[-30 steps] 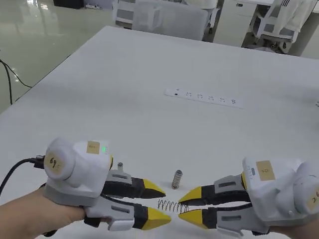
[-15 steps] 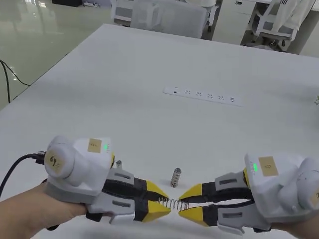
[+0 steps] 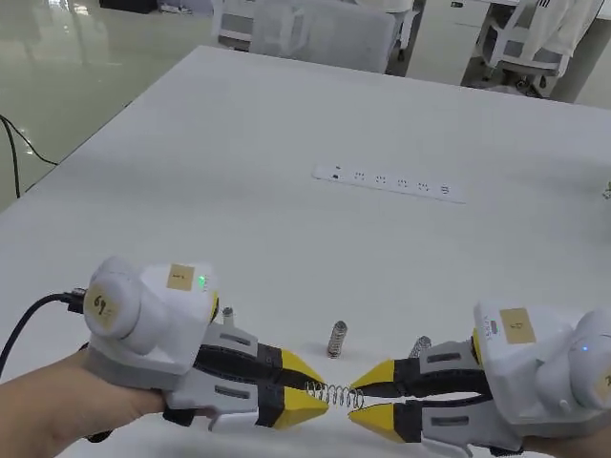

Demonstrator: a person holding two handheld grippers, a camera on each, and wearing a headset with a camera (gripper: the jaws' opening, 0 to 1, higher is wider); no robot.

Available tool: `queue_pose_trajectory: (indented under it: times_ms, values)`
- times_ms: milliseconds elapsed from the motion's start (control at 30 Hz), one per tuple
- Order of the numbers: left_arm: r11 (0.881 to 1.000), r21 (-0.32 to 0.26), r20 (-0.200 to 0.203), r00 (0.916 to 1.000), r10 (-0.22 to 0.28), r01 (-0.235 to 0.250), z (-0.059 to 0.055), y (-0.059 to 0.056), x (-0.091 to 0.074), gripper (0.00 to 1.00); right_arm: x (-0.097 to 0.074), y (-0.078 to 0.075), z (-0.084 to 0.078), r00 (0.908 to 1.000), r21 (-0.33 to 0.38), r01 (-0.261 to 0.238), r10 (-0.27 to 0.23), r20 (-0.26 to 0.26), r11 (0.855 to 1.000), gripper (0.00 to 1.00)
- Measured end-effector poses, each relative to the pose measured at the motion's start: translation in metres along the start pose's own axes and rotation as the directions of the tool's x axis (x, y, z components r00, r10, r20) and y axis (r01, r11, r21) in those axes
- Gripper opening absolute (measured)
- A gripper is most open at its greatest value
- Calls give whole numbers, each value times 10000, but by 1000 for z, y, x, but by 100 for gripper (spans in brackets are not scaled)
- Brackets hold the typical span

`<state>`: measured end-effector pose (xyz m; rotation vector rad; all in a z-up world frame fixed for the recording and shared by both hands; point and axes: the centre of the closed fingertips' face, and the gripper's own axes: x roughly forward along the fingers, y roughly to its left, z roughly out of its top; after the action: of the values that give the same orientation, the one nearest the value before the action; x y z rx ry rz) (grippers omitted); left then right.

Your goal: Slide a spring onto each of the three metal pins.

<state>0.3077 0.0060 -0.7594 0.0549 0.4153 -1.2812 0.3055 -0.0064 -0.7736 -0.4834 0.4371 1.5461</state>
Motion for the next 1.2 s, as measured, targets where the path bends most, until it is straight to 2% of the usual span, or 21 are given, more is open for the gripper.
queue_pose_trajectory:
  times_ms: [300,467,600,800,967,1200]
  values:
    - [9999,-93,-172,9998,-55,53,-4,-1,-1,3,1,3,5,9997,211,-122,117,228,9997,8]
    - [10000,-80,-179,9998,-36,34,-3,-1,-1,3,2,3,4,9997,364,-159,152,195,9992,8]
    - [10000,-69,-216,9998,-34,33,-4,0,-2,3,1,1,6,9989,958,-157,114,457,9953,7]
    - [9999,-66,-238,9997,-98,96,-5,-1,-2,3,-4,3,14,9986,565,-108,78,530,9983,7]
    - [10000,-3,-301,9995,-72,72,-6,-1,-1,2,-8,1,25,9960,393,-72,37,892,9992,7]
    - [9998,161,-559,9984,-112,121,-11,-4,1,2,-6,4,34,9934,225,-135,108,1138,9997,8]
